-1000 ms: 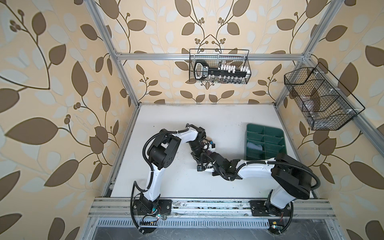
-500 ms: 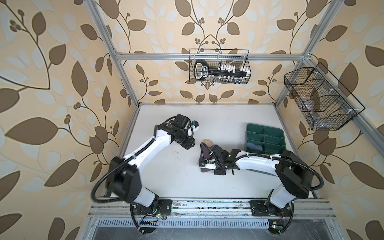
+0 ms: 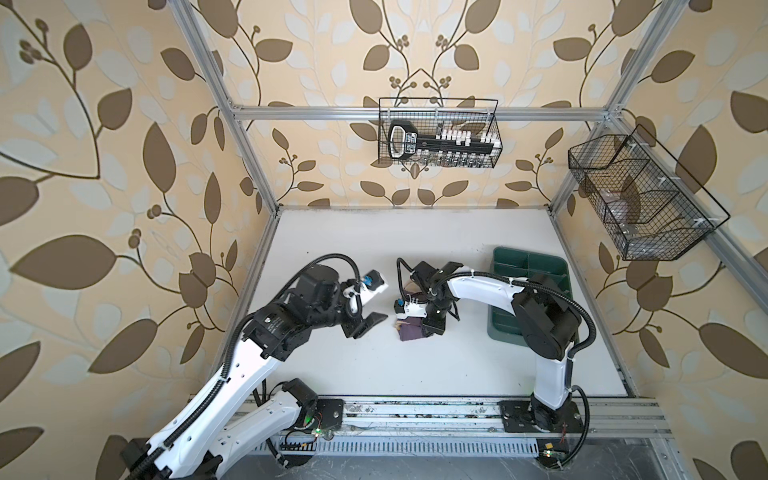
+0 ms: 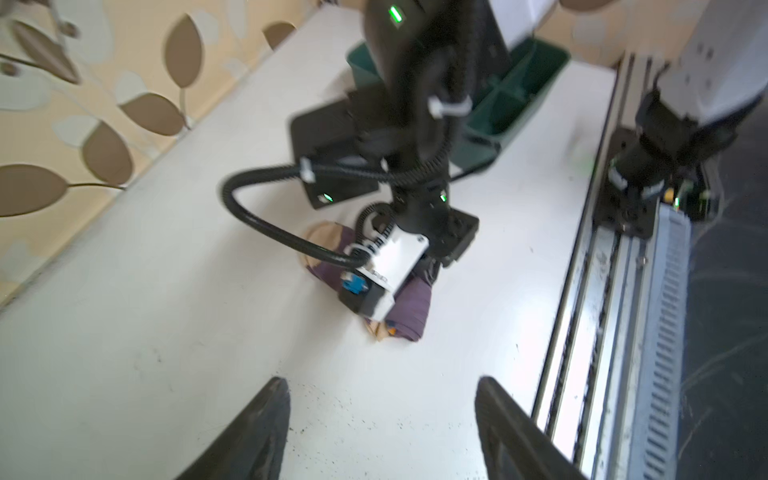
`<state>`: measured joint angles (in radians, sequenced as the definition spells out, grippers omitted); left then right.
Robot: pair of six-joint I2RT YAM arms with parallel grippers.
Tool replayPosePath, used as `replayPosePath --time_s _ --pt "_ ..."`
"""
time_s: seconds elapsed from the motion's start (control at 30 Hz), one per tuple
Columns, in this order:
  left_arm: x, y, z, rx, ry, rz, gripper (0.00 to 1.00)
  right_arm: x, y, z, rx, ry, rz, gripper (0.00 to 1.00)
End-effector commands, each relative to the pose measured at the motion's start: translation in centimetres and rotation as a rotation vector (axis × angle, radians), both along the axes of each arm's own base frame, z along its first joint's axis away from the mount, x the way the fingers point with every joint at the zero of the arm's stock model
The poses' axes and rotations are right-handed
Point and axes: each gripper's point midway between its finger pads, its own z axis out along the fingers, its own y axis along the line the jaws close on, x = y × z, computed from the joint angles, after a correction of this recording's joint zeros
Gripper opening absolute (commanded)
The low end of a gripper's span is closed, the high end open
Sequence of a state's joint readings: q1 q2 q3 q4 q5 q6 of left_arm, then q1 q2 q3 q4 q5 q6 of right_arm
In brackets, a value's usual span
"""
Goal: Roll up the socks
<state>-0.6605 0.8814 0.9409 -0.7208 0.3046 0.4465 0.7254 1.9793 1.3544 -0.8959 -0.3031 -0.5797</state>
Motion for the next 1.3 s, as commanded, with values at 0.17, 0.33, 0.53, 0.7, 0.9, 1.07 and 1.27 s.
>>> replayPosePath --time_s 0.17,0.33,0.53,0.7,0.9,1.07,1.27 --pt "0.6 -4.1 -10.1 0.38 -0.086 -0.128 0.68 1.1 -2.0 -2.6 -0.099 0.028 -0.019 0.01" --pt "2.1 -6.1 -13.1 0.445 -0.113 -0.12 0.63 0.9 -1.9 -3.0 -0.093 0.047 -0.014 0.01" --pt "2.6 -7.1 -16.3 0.502 -0.069 -0.142 0.59 0.6 -1.8 -3.6 -0.083 0.057 -0.023 0.01" --pt "2.6 -7.6 -18.9 0.552 -0.009 -0.155 0.44 0.8 -1.8 -3.6 -0.081 0.047 -0.03 0.02" --pt "2.9 -7.3 -20.8 0.604 0.022 -0.139 0.18 1.2 -1.6 -3.3 -0.058 0.035 -0.055 0.02" --pt "2.9 -7.0 -21.3 0.628 0.025 -0.131 0.0 1.6 -1.9 -2.7 -0.032 0.01 -0.082 0.07" --pt "2.6 -6.1 -21.7 0.633 0.079 -0.149 0.0 2.4 -2.1 0.1 0.046 -0.096 -0.124 0.27"
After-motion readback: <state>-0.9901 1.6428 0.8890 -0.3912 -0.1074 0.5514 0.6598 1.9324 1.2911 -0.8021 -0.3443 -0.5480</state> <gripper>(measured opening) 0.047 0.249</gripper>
